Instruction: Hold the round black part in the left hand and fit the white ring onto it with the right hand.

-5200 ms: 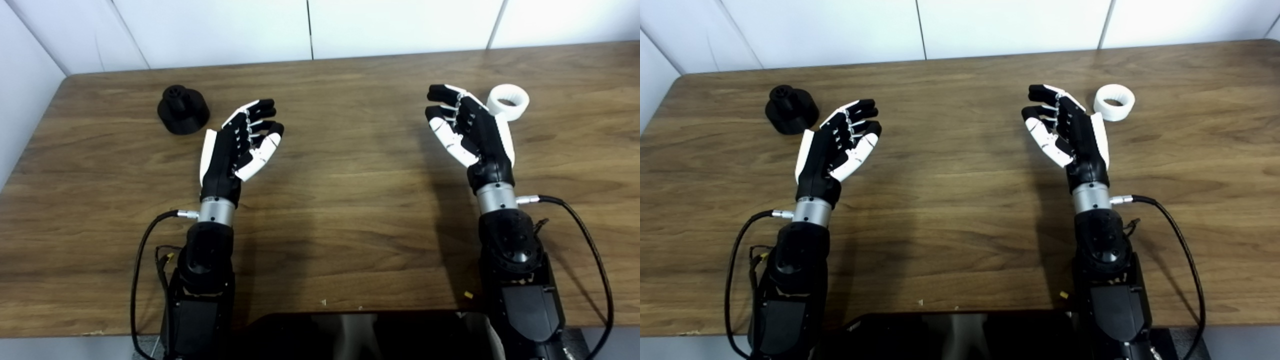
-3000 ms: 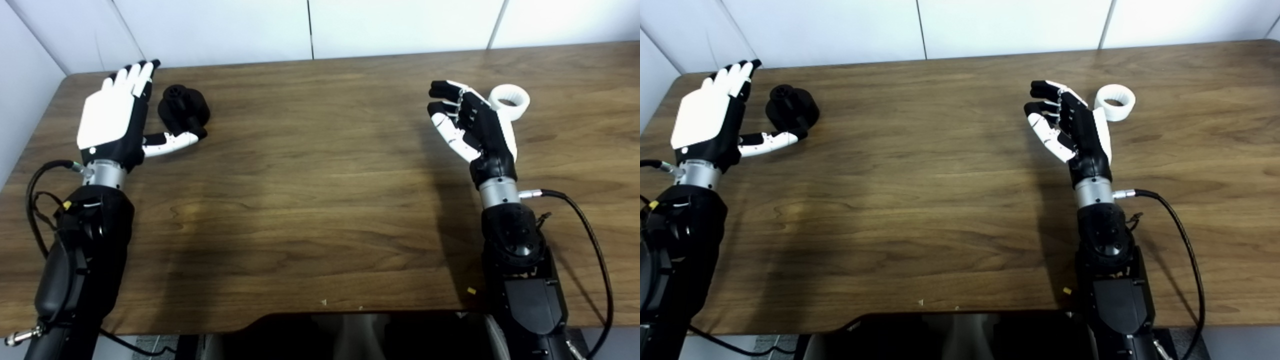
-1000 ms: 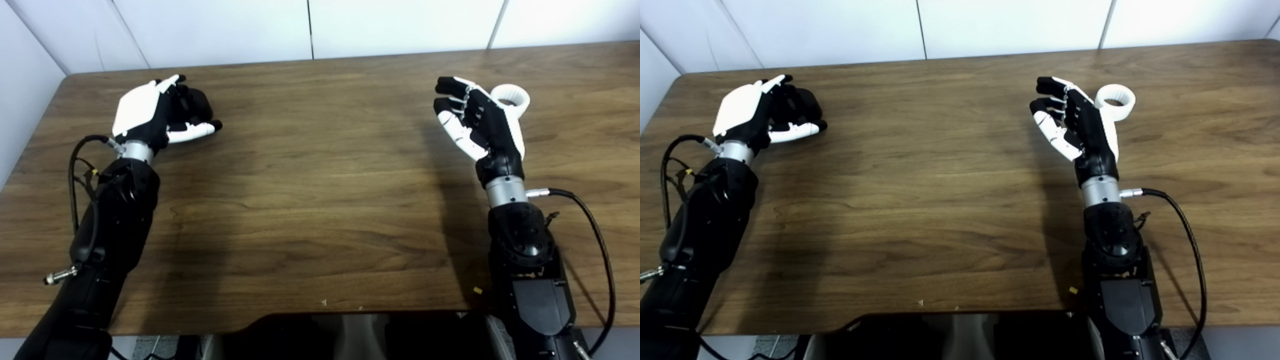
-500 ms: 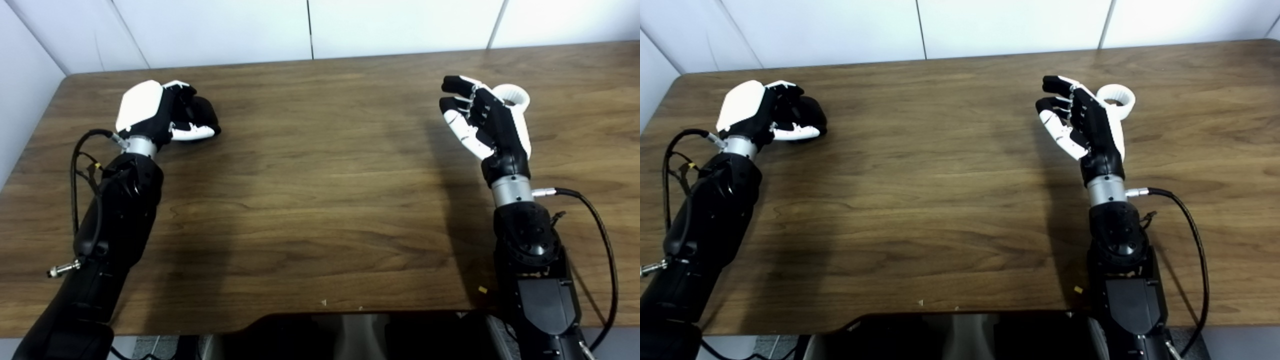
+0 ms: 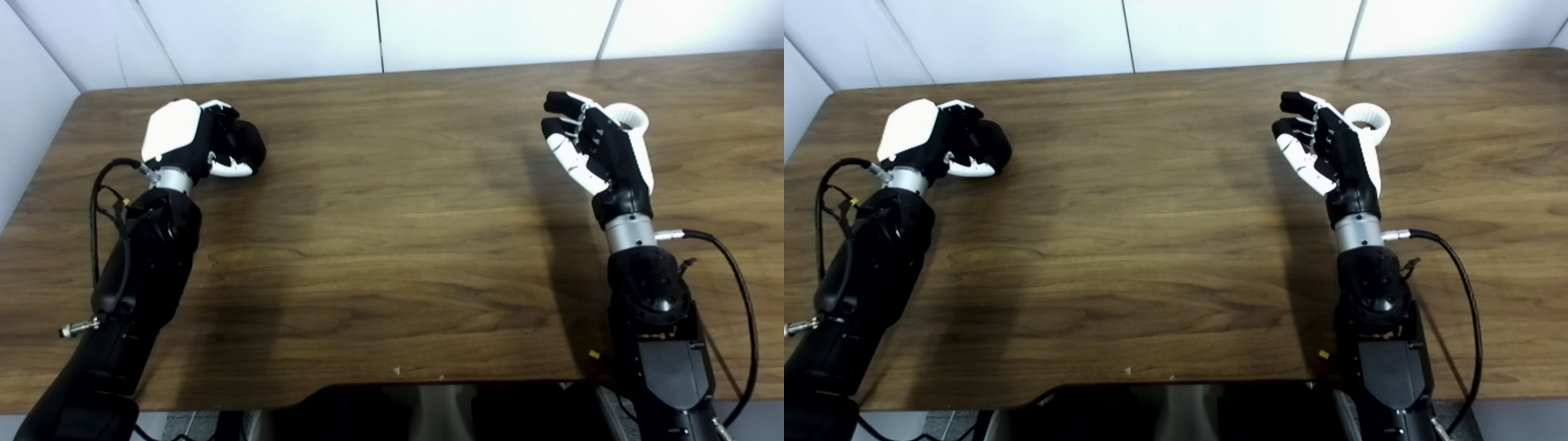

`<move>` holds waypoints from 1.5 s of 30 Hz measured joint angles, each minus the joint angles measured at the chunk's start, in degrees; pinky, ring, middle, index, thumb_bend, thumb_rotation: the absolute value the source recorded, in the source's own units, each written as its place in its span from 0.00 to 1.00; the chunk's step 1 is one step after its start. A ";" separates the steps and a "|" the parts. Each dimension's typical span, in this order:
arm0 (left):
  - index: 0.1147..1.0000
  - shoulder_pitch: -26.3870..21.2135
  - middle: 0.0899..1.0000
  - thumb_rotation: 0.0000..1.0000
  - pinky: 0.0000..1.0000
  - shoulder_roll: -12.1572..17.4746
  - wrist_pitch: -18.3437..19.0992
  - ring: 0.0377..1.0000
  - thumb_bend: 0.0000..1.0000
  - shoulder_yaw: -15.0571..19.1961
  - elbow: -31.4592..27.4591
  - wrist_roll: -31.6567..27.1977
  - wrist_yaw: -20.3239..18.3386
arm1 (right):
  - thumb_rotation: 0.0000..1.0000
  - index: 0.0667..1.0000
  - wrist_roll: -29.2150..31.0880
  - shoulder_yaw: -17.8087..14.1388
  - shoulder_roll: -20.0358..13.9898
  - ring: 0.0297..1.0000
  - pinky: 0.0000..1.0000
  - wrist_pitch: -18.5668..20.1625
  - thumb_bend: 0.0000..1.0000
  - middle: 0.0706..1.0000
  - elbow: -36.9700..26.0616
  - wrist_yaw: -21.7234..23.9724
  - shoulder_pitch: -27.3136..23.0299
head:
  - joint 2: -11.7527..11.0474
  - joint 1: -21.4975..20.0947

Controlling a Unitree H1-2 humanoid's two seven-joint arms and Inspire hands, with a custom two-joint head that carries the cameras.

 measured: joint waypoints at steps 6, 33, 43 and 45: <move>0.72 0.01 0.76 0.05 1.00 0.37 0.85 0.82 0.85 -0.36 0.00 1.01 -0.21 | 0.45 0.73 -0.03 0.01 0.00 0.71 0.67 0.00 0.55 0.75 -0.01 -0.01 0.00 | 0.18 0.00; 1.00 3.27 1.00 0.50 0.93 0.10 -4.25 0.99 1.00 4.70 6.11 -7.99 2.96 | 0.44 0.73 -0.24 0.02 0.03 0.72 0.68 0.09 0.56 0.75 -0.30 0.01 0.01 | 0.70 0.26; 1.00 3.80 1.00 0.50 0.93 -0.22 -4.73 1.00 1.00 5.20 6.94 -9.43 4.51 | 0.44 0.73 0.19 0.01 0.02 0.72 0.68 0.11 0.56 0.75 -0.30 0.18 0.01 | 0.88 0.18; 1.00 3.80 1.00 0.49 0.93 -0.22 -3.88 1.00 1.00 5.18 6.95 -9.36 4.55 | 0.44 0.73 0.34 0.00 0.01 0.72 0.69 0.11 0.56 0.75 -0.30 0.36 0.01 | 0.97 0.26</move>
